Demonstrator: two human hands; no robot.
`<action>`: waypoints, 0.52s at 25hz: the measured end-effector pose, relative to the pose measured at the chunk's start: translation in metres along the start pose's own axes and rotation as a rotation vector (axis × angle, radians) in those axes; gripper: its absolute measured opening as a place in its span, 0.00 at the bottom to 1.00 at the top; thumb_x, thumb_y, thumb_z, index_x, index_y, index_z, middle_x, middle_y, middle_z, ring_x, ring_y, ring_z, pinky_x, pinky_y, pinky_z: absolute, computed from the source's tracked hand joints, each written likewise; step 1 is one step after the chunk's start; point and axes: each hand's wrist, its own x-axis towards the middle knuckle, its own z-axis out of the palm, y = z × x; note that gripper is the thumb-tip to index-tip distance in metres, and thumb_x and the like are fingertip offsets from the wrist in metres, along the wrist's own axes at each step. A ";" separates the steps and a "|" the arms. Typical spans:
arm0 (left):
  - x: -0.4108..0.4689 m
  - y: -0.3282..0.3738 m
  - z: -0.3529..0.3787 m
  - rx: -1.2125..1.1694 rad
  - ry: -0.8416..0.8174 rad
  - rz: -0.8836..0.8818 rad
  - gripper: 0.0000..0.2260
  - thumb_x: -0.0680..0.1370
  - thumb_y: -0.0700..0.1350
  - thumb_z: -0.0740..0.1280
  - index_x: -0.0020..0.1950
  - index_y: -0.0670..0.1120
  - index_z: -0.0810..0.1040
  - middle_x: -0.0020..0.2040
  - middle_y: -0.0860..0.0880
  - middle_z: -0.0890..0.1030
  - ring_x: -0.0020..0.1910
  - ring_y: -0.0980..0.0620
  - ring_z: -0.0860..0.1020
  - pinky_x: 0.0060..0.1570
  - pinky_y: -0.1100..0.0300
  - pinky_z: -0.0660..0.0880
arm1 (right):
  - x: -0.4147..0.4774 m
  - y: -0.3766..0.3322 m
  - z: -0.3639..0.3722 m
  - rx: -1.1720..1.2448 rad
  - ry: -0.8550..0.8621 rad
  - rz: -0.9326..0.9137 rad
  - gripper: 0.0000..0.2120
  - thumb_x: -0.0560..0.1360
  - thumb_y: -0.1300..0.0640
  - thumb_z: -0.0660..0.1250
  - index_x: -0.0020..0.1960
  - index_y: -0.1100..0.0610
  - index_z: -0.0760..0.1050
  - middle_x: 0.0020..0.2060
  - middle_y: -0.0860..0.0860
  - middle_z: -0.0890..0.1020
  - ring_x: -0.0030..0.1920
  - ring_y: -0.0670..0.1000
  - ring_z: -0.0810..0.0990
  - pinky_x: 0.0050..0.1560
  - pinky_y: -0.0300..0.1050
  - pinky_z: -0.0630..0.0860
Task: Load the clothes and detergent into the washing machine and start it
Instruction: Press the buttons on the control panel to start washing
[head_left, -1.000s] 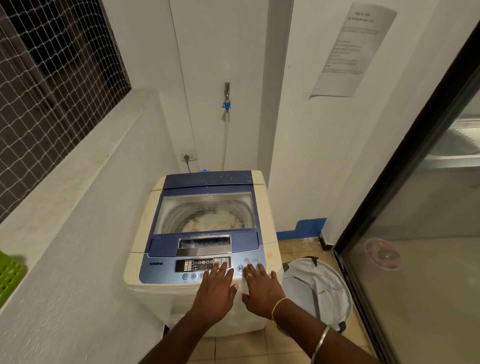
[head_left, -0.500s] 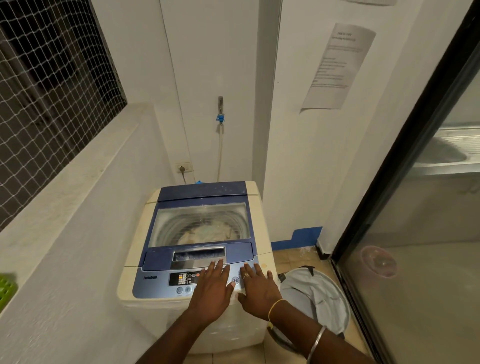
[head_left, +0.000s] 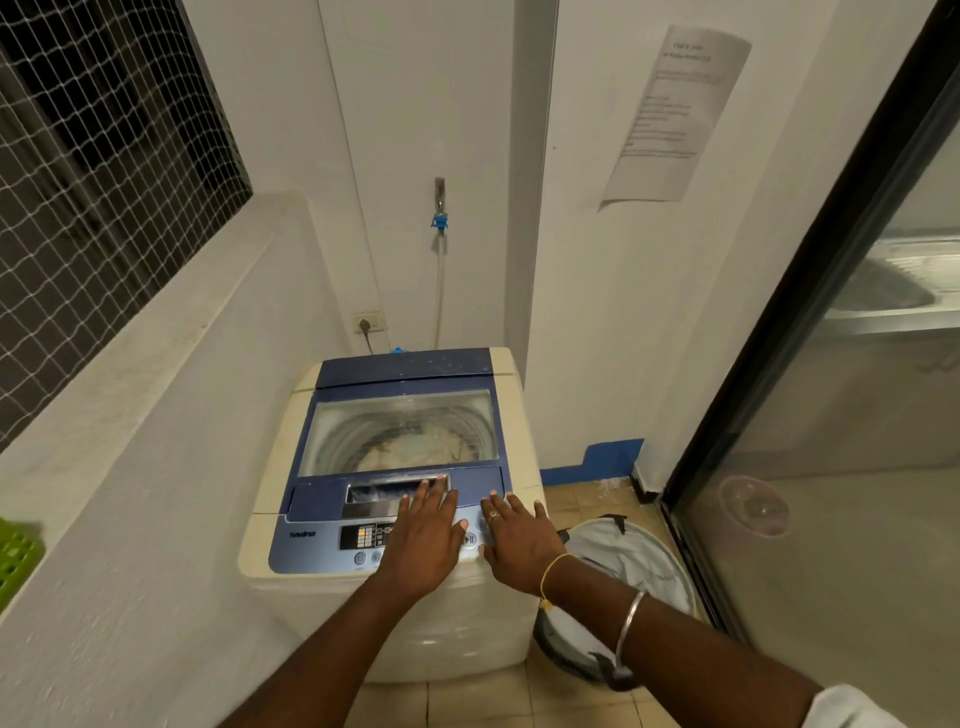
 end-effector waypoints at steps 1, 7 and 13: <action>0.000 0.000 -0.001 -0.002 0.004 0.003 0.26 0.85 0.55 0.51 0.82 0.48 0.55 0.82 0.46 0.53 0.81 0.45 0.51 0.78 0.47 0.49 | 0.000 0.000 0.002 0.000 -0.020 0.001 0.33 0.82 0.47 0.55 0.81 0.56 0.46 0.81 0.54 0.53 0.79 0.58 0.54 0.76 0.64 0.53; 0.000 -0.004 0.003 -0.001 -0.015 -0.017 0.25 0.85 0.52 0.53 0.81 0.46 0.57 0.82 0.45 0.55 0.81 0.44 0.52 0.78 0.45 0.51 | 0.005 -0.012 0.016 -0.074 -0.149 -0.006 0.34 0.76 0.53 0.63 0.80 0.56 0.55 0.79 0.53 0.58 0.77 0.58 0.59 0.73 0.66 0.58; -0.011 -0.014 0.017 0.036 -0.045 -0.021 0.23 0.84 0.49 0.56 0.78 0.46 0.62 0.81 0.44 0.58 0.80 0.42 0.54 0.77 0.44 0.53 | 0.006 -0.029 0.030 -0.119 -0.212 -0.031 0.28 0.77 0.53 0.61 0.76 0.57 0.63 0.80 0.54 0.58 0.69 0.60 0.73 0.68 0.61 0.67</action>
